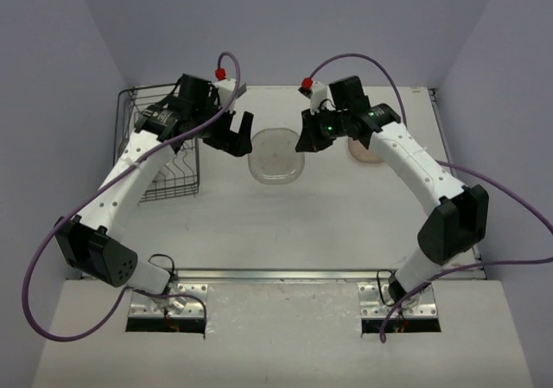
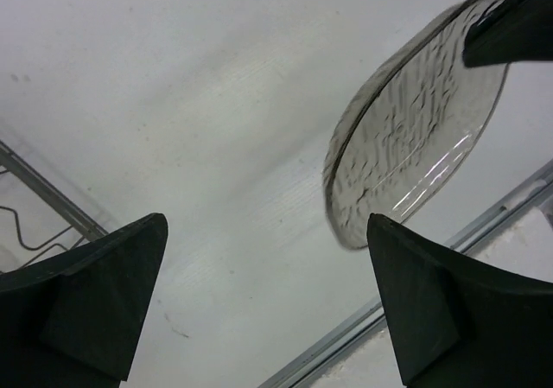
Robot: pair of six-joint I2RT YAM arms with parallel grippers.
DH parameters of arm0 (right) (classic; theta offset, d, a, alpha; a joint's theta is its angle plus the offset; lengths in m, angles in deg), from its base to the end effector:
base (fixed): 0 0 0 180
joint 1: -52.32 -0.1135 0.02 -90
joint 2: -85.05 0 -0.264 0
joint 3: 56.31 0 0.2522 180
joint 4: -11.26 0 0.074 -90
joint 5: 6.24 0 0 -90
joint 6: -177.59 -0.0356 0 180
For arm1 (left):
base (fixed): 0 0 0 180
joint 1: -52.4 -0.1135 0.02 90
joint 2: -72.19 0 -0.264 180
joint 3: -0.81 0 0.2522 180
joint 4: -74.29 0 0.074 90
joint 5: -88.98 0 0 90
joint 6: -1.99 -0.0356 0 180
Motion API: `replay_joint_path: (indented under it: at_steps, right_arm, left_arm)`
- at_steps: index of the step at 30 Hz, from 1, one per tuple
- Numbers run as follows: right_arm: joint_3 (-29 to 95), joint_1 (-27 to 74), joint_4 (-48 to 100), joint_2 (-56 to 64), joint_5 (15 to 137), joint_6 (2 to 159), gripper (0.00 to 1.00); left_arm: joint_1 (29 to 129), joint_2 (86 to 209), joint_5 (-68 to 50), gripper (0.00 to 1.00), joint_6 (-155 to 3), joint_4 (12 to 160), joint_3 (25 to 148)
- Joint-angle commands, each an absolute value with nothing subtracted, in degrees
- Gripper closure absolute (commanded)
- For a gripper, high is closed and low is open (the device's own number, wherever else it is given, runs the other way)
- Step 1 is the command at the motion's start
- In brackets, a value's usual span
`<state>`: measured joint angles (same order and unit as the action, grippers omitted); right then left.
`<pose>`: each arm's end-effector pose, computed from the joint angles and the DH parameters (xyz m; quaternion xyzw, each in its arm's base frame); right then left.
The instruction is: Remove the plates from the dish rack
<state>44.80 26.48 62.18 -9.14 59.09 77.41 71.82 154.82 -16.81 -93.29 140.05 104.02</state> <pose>0.3231 0.1730 0.3333 -0.2052 0.8795 0.3050 0.3022 0.2783 -0.1084 0.3872 0.2470 0.8833 -0.1725 0.3591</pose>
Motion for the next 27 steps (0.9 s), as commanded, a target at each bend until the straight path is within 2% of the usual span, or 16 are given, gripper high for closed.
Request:
replay_joint_path:
  at_steps: [1, 4, 10, 14, 22, 27]
  right_arm:
    - [46.4, 36.5, 63.0, -12.1, 59.5, 83.1, 1.0]
    - [48.2, 45.3, 64.2, -15.0, 62.2, 91.8, 1.0]
    - [54.1, 60.3, 65.5, -23.3, 62.5, 98.7, 1.0]
    - [60.6, 66.4, 67.2, -30.3, 59.6, 101.4, 0.96]
    - [76.1, 69.5, 73.4, -43.1, 56.5, 108.3, 0.93]
    - [78.9, 69.5, 75.2, -46.6, 53.6, 109.9, 0.93]
  left_arm:
    - [70.9, 153.8, -9.2, 0.0, -91.8, 137.2, 104.2]
    - [69.6, 153.6, -9.0, 0.0, -91.3, 136.9, 103.5]
    - [68.3, 154.2, -10.9, 0.0, -91.0, 136.4, 103.1]
    - [68.1, 154.9, -11.8, 0.0, -91.0, 136.6, 103.2]
    - [67.8, 153.9, -11.8, 0.0, -91.3, 136.3, 101.0]
    - [67.3, 153.4, -12.2, 0.0, -91.4, 136.3, 100.3]
